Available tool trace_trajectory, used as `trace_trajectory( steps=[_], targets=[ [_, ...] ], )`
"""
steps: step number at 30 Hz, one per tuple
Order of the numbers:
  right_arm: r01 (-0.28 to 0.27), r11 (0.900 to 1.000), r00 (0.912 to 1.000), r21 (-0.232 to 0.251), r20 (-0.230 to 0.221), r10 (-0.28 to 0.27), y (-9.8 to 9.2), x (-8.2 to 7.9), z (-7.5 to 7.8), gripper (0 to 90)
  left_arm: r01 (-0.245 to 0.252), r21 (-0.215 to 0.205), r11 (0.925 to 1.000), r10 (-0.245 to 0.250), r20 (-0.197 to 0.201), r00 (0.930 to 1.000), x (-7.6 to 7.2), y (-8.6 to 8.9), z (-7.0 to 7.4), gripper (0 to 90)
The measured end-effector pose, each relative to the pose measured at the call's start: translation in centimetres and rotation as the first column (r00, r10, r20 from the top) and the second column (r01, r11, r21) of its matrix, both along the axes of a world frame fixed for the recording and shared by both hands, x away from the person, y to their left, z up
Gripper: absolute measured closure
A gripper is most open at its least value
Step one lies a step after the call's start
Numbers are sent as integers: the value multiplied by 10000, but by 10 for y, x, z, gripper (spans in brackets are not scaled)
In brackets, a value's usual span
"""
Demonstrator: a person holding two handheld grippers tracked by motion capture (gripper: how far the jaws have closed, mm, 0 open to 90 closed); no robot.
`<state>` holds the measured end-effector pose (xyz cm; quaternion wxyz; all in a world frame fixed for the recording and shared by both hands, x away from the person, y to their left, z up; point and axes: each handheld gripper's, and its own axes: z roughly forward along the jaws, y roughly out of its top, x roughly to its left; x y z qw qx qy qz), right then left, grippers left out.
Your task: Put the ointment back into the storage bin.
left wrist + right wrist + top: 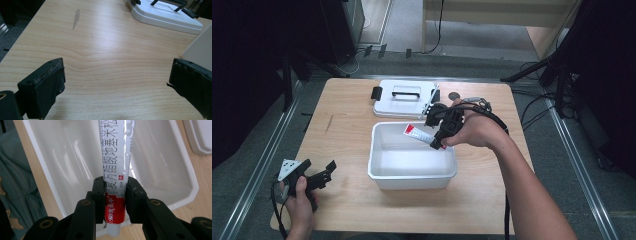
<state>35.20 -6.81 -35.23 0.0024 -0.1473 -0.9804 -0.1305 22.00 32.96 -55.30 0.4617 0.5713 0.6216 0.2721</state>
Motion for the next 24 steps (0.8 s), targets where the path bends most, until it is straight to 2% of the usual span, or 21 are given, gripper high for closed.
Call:
trace_trajectory(
  steps=[2,4,5,9,14,20,21,22,24],
  targets=[
    [-657,9978,9978,-88,124,658,1,-2,-3,727,-2,-2,10000,2,1,10000,0,0,0,9],
    [-1267,9918,9915,-149,265,1270,3,-5,-7,727,-2,-5,10000,2,0,10000,0,0,0,8],
    [-1644,9863,9857,-164,336,1648,3,-6,-9,727,-4,-8,10000,4,1,10000,0,0,0,9],
    [-2349,9717,9702,-256,553,2360,4,-8,-15,727,0,-3,10000,0,2,10000,0,0,0,8],
    [-2760,9603,9580,-392,694,2782,2,-8,-21,726,9,1,10000,-9,-1,10000,0,0,0,9],
    [-2834,9570,9562,-615,580,2869,0,-7,-28,726,10,3,10000,-10,5,10000,0,0,0,9],
    [-2686,9611,9609,-647,518,2720,0,-8,-29,726,8,1,10000,-8,22,10000,0,0,0,8],
    [-2797,9583,9577,-589,540,2828,1,-7,-30,726,9,-1,10000,-9,19,10000,0,0,0,9],
    [-2795,9583,9580,-601,493,2825,1,-7,-32,726,18,0,10000,-18,2,10000,0,0,0,8]
  ],
)
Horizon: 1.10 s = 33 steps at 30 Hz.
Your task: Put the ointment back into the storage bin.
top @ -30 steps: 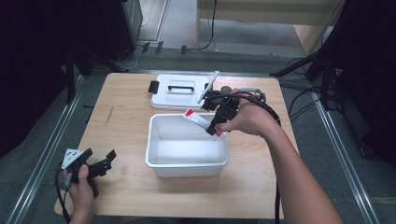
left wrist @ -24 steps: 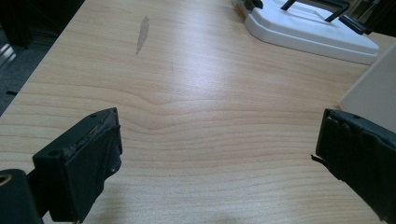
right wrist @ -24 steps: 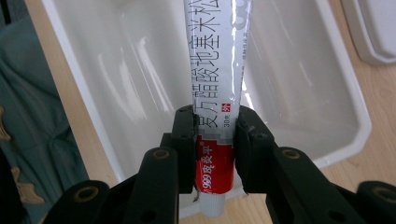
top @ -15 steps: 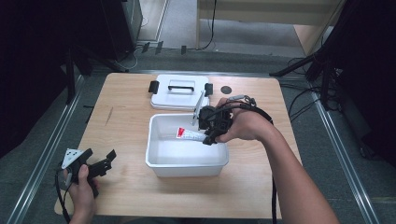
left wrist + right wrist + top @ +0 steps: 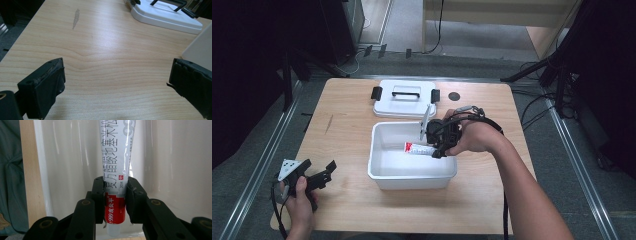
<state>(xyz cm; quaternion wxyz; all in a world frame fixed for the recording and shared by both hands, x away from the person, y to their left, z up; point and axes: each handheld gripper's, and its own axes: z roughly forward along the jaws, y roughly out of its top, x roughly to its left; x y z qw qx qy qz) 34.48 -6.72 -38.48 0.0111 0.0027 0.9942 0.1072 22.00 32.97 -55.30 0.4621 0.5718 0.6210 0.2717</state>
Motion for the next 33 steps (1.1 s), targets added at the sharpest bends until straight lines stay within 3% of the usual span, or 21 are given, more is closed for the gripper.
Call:
trace_trajectory(
  steps=[14,16,33],
  targets=[
    [-80,9999,9998,-100,-166,79,2,0,-13,724,-1,-26,10000,1,36,10000,0,0,0,8],
    [116,9997,9997,-235,-217,-121,2,0,-15,725,8,-25,10000,-8,22,10000,0,0,0,9],
    [-116,9935,9991,-1136,-414,69,14,-1,-39,725,32,-44,10000,-32,-2,10000,0,1,0,9]
  ],
)
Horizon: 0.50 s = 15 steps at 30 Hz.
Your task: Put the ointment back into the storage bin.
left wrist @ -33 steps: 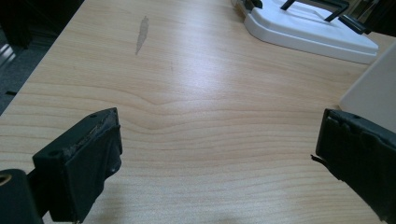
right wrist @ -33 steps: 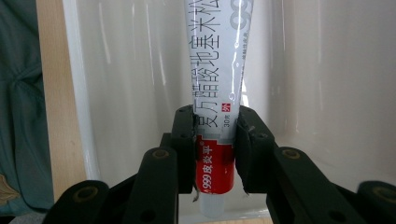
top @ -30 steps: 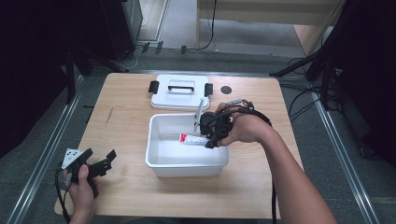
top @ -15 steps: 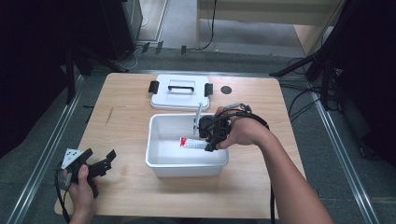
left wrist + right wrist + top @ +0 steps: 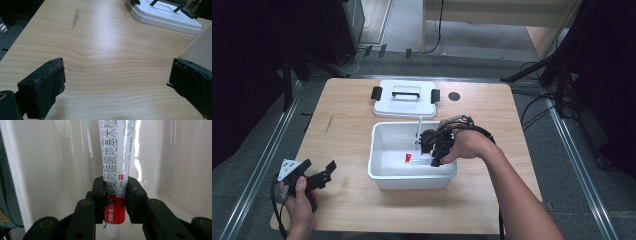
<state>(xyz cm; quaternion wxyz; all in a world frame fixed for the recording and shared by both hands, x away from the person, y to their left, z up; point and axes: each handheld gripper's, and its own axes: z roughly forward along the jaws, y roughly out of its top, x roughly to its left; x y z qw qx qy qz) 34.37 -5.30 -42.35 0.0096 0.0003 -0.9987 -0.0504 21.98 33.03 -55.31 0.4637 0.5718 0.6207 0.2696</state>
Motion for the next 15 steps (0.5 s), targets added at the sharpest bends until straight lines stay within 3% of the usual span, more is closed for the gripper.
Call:
trace_trajectory(
  steps=[15],
  targets=[
    [-61,9965,9998,-834,162,75,11,-3,-15,724,33,-48,10000,-33,-13,10000,0,0,0,8]
  ],
)
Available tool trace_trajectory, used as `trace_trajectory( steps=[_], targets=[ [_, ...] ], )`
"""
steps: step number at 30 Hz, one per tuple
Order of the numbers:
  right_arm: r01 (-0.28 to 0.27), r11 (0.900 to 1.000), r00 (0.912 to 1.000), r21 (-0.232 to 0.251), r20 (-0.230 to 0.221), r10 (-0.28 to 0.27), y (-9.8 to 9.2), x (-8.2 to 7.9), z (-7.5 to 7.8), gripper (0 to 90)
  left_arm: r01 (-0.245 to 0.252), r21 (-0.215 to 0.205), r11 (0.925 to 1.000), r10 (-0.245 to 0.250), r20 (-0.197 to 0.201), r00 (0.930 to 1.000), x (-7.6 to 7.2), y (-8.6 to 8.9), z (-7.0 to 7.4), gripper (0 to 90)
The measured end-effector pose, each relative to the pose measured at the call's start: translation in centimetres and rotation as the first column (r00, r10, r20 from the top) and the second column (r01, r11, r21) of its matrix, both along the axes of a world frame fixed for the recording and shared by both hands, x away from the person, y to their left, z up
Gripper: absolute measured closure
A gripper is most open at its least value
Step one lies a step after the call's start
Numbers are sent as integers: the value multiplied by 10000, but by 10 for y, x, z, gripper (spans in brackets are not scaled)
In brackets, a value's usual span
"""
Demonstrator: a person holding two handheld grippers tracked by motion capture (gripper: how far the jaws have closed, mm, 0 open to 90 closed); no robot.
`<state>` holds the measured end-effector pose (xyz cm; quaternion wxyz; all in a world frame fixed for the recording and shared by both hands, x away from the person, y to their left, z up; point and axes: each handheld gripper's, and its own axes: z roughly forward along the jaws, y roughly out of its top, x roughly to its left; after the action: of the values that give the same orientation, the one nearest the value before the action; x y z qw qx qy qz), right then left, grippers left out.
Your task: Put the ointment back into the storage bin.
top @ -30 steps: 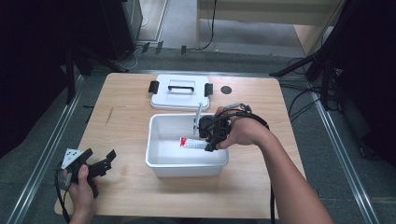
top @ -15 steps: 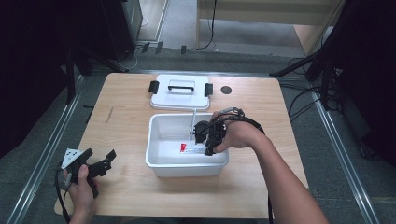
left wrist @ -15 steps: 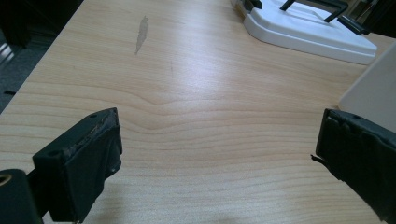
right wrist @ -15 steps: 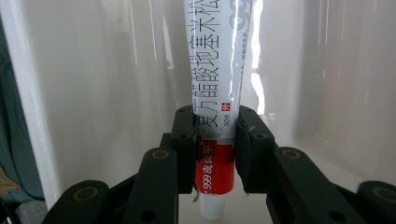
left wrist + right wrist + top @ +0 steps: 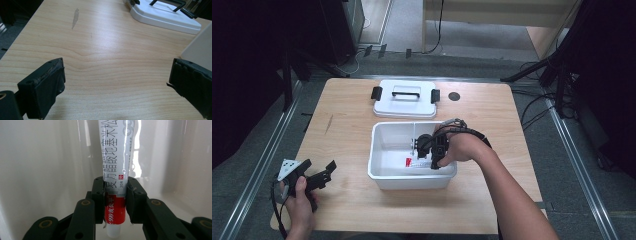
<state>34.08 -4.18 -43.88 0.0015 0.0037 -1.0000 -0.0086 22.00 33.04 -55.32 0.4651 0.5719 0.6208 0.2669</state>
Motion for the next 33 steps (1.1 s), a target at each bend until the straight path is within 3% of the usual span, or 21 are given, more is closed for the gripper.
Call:
trace_trajectory(
  steps=[6,22,29,33],
  targets=[
    [-73,9992,10000,-388,-22,73,5,-1,-5,724,6,-12,10000,-6,5,10000,0,0,0,8],
    [18,9977,9995,-677,-305,-39,8,0,-10,718,38,-34,10000,-38,-48,10000,1,0,0,9],
    [280,9987,9993,-426,-253,-291,6,1,-6,693,80,-24,10000,-80,-57,10000,1,0,0,8],
    [362,9993,9991,-82,-221,-364,2,2,0,767,126,-41,9999,-126,-24,9999,1,0,0,8]
  ],
)
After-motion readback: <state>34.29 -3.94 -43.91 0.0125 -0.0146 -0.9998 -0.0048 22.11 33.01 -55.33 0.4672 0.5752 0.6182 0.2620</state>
